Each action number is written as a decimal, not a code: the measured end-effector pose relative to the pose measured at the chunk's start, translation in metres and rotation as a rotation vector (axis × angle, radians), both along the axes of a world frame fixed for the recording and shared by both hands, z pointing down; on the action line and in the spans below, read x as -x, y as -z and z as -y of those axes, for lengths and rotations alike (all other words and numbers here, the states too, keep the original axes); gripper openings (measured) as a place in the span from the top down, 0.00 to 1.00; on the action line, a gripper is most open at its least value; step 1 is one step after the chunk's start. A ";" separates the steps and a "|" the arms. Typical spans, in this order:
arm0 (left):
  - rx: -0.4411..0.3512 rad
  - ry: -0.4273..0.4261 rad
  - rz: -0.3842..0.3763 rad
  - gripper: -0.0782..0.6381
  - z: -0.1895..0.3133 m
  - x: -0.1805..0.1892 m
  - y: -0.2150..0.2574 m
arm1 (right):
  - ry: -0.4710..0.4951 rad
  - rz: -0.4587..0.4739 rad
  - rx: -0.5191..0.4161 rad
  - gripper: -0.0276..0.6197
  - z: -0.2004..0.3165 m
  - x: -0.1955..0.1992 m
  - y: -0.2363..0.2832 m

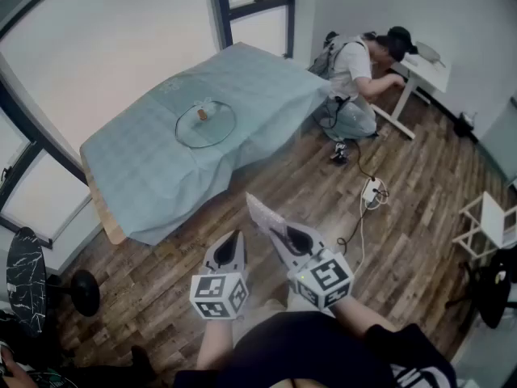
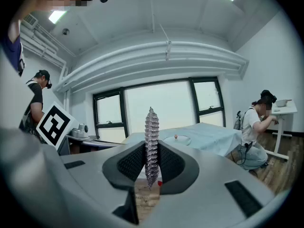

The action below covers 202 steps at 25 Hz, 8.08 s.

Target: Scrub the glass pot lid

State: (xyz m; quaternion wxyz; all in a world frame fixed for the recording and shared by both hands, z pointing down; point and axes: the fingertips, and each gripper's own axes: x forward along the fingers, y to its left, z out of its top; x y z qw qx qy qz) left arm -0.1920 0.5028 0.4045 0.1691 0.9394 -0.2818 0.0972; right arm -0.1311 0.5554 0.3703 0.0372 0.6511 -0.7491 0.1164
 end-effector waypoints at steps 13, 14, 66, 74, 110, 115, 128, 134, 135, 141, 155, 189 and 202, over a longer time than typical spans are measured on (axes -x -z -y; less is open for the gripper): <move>0.020 0.002 -0.006 0.89 0.006 0.008 -0.004 | 0.014 0.000 0.007 0.84 0.011 0.011 -0.005; 0.017 0.004 -0.003 0.89 0.006 0.009 -0.004 | 0.017 0.003 0.010 0.84 0.011 0.012 -0.005; 0.056 0.341 0.020 0.89 0.289 -0.095 -0.013 | 0.309 0.092 0.010 0.83 0.302 -0.114 0.007; 0.073 0.417 0.006 0.89 0.325 -0.111 -0.020 | 0.352 0.088 0.029 0.83 0.342 -0.145 -0.001; 0.141 0.435 0.073 0.89 0.573 -0.081 -0.058 | 0.342 0.019 0.114 0.83 0.606 -0.130 -0.037; 0.172 0.433 0.078 0.89 0.606 -0.077 -0.074 | 0.317 0.010 0.117 0.83 0.642 -0.132 -0.052; 0.267 0.426 0.103 0.89 0.660 -0.064 -0.120 | 0.265 -0.079 0.234 0.83 0.719 -0.135 -0.117; 0.308 0.428 0.114 0.89 0.674 -0.061 -0.141 | 0.256 -0.164 0.292 0.83 0.740 -0.139 -0.143; 0.314 0.430 0.117 0.89 0.676 -0.060 -0.144 | 0.257 -0.173 0.297 0.83 0.743 -0.139 -0.146; 0.329 0.433 0.134 0.89 0.687 -0.061 -0.159 | 0.262 -0.221 0.334 0.83 0.758 -0.140 -0.166; 0.360 0.438 0.141 0.89 0.688 -0.063 -0.175 | 0.287 -0.306 0.388 0.84 0.768 -0.133 -0.199; 0.374 0.461 0.132 0.89 0.680 -0.051 -0.176 | 0.514 -0.424 0.399 0.84 0.742 -0.071 -0.215; 0.377 0.454 0.143 0.89 0.683 -0.047 -0.179 | 0.571 -0.462 0.403 0.84 0.708 -0.062 -0.217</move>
